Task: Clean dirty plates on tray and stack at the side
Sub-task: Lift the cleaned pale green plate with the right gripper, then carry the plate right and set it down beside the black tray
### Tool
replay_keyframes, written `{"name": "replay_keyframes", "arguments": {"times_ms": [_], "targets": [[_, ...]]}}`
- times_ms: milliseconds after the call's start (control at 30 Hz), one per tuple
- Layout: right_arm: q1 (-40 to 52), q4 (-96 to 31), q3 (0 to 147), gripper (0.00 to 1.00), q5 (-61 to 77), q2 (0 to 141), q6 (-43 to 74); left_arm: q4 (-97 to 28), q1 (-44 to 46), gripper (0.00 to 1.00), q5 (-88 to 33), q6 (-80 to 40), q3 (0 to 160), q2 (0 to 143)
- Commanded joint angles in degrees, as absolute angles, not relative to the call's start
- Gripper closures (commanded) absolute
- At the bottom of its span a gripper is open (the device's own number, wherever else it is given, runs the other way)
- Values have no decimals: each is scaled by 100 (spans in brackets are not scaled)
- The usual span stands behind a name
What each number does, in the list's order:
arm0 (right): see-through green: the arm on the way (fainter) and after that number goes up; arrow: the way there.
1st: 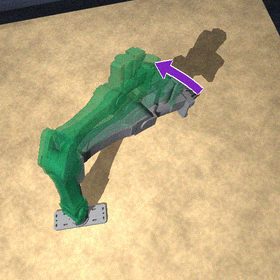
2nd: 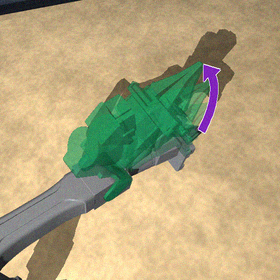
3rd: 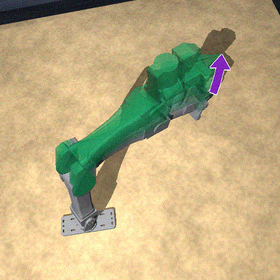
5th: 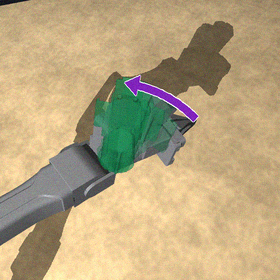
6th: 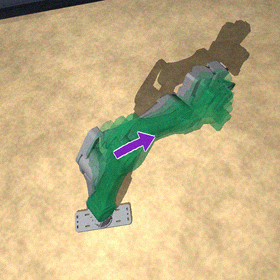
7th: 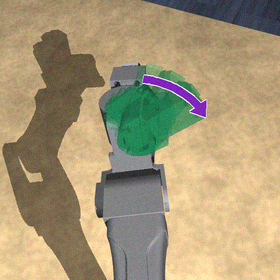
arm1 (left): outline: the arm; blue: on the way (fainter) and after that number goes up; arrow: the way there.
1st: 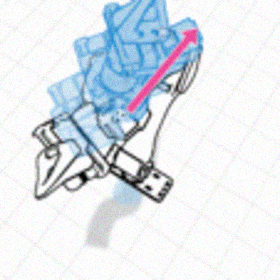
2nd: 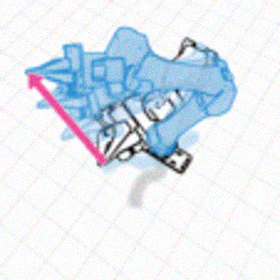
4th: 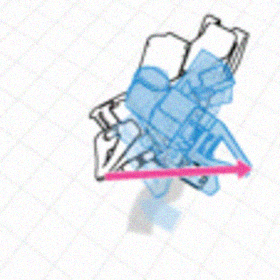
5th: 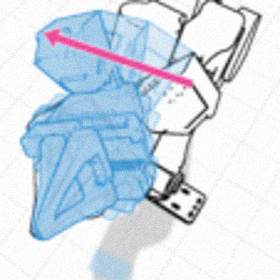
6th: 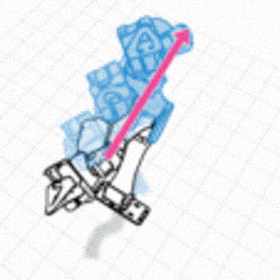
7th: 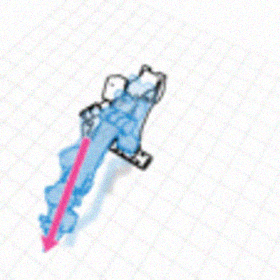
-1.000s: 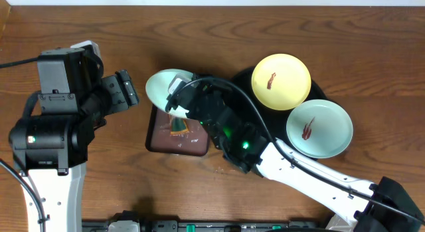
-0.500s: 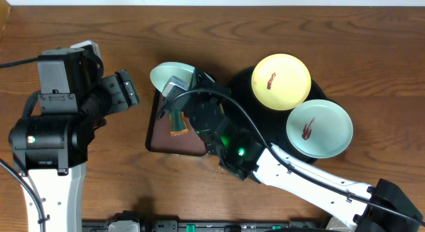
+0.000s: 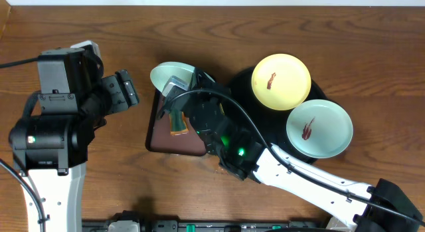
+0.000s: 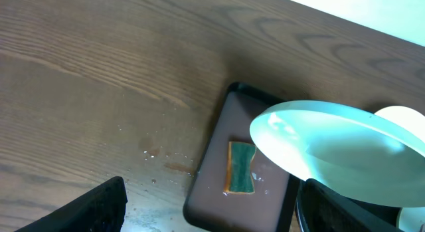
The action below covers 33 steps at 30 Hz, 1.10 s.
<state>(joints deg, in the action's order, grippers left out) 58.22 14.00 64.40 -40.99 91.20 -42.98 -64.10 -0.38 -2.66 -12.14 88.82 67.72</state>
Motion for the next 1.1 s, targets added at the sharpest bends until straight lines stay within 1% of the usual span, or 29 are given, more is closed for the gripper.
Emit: {"name": "replay_keyframes", "arguments": {"times_ms": [0,567,633,667,700,767,867,967,1067], "targets": [[5859,1435,6534,99,-4219,8991,-4338,-6405,-62,16,-237,-1205,8895,6783],[5857,1433,6534,99,-4219,8991,-4331,-6405,-62,15,-237,-1205,8895,6783],[5857,1345,6532,99,-4219,8993,-4075,-6405,-62,16,-237,-1205,8895,6783],[5854,1013,6532,99,-4121,8993,-3492,-6405,-62,16,-237,-1208,8895,6783],[5843,810,6532,99,-4027,9004,-3382,-6405,-62,16,-235,-1205,8895,6783],[5752,650,6532,99,-4132,9037,-3393,-6405,-62,16,-237,-1205,8895,6783],[5627,1004,6536,99,-4650,9026,-3393,-6405,-62,16,-237,-1205,8895,6783],[5741,532,6536,99,-4125,9026,-3446,-6405,-62,16,-237,-1205,8895,6783],[5673,528,6536,99,-4491,9026,-3496,-6405,-62,16,-235,-1205,8895,6783]]}}
